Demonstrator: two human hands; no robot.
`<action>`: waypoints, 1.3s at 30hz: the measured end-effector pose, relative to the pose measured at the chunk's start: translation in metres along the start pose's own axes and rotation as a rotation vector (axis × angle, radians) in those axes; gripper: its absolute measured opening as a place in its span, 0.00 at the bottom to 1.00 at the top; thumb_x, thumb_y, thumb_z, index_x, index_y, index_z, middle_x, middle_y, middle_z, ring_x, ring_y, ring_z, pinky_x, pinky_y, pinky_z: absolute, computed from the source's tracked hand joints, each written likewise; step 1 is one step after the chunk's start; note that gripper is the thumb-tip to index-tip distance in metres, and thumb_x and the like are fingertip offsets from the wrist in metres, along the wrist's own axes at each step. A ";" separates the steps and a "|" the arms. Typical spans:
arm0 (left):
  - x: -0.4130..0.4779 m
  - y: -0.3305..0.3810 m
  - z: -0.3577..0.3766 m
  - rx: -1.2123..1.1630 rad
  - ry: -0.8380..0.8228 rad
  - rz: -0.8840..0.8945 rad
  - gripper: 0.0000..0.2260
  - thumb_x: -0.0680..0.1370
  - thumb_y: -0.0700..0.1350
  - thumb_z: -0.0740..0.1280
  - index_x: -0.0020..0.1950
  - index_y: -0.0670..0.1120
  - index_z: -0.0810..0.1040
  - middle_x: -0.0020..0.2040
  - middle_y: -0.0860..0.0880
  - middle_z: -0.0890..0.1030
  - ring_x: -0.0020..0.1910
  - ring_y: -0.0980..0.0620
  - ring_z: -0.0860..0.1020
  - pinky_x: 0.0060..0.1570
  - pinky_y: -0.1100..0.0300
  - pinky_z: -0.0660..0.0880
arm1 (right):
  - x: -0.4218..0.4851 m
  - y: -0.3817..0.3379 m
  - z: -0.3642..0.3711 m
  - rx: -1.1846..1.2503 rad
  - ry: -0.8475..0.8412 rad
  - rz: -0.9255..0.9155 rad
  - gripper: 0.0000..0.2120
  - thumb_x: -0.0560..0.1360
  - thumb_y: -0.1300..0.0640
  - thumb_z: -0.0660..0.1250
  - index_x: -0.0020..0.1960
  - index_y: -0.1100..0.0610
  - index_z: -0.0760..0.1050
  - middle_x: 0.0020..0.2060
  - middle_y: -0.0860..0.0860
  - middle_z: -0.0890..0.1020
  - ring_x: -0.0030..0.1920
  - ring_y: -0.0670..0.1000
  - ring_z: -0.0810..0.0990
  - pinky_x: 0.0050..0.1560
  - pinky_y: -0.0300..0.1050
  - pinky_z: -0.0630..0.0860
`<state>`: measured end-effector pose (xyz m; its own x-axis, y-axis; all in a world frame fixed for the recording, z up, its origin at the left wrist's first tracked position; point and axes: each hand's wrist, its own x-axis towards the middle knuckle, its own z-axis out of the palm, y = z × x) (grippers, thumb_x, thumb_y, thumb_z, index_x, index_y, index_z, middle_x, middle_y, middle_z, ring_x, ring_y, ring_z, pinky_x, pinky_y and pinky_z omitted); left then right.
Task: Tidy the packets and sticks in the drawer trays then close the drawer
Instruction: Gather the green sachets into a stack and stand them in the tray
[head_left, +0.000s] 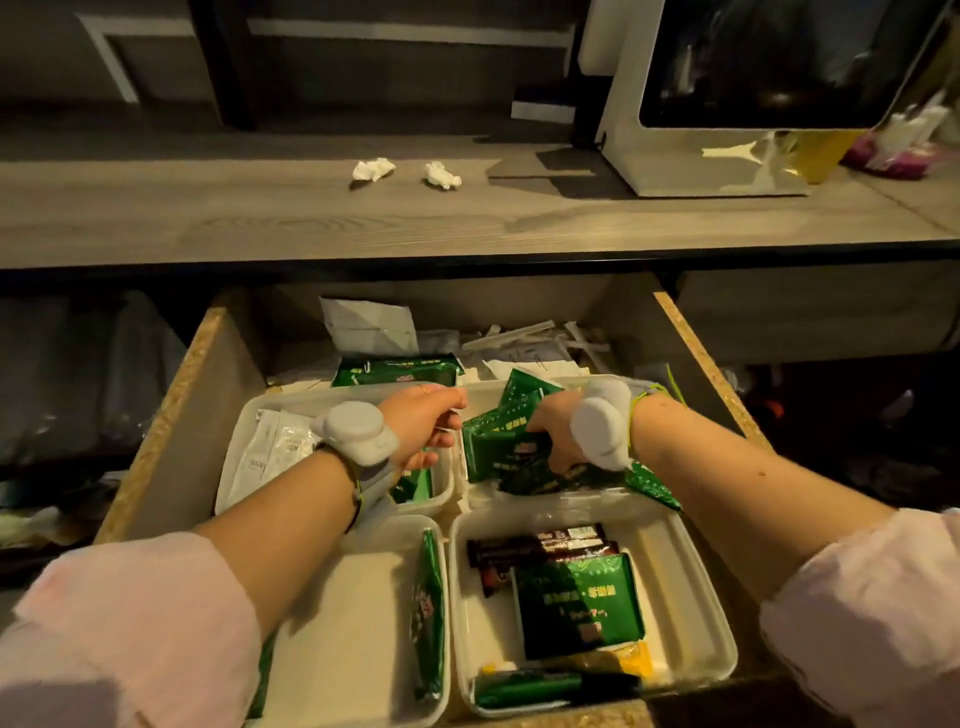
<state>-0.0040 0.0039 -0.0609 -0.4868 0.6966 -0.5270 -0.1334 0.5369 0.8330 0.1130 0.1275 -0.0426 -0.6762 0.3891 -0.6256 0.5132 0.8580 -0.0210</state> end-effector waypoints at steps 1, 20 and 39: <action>0.000 0.000 -0.001 0.000 0.014 0.033 0.07 0.79 0.49 0.60 0.43 0.48 0.73 0.34 0.51 0.73 0.30 0.55 0.69 0.24 0.66 0.63 | -0.002 0.005 -0.006 -0.011 0.033 0.020 0.19 0.76 0.53 0.66 0.65 0.57 0.73 0.59 0.52 0.78 0.55 0.53 0.76 0.52 0.41 0.72; -0.068 -0.030 -0.024 -0.392 0.056 0.174 0.03 0.78 0.48 0.65 0.48 0.49 0.76 0.44 0.47 0.81 0.43 0.50 0.80 0.44 0.52 0.78 | -0.026 -0.082 0.012 1.680 0.609 -0.218 0.06 0.75 0.57 0.68 0.48 0.58 0.80 0.40 0.54 0.84 0.39 0.52 0.83 0.41 0.43 0.80; -0.031 -0.053 -0.080 -0.347 0.195 0.166 0.51 0.54 0.67 0.77 0.72 0.49 0.65 0.62 0.40 0.79 0.56 0.40 0.81 0.53 0.42 0.78 | -0.007 -0.136 0.018 1.421 0.232 -0.391 0.21 0.80 0.44 0.53 0.61 0.55 0.76 0.56 0.52 0.79 0.50 0.50 0.79 0.57 0.52 0.73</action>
<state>-0.0511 -0.0840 -0.0750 -0.6757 0.6395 -0.3667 -0.3057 0.2096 0.9288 0.0573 0.0022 -0.0497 -0.8858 0.3782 -0.2690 0.2647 -0.0643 -0.9622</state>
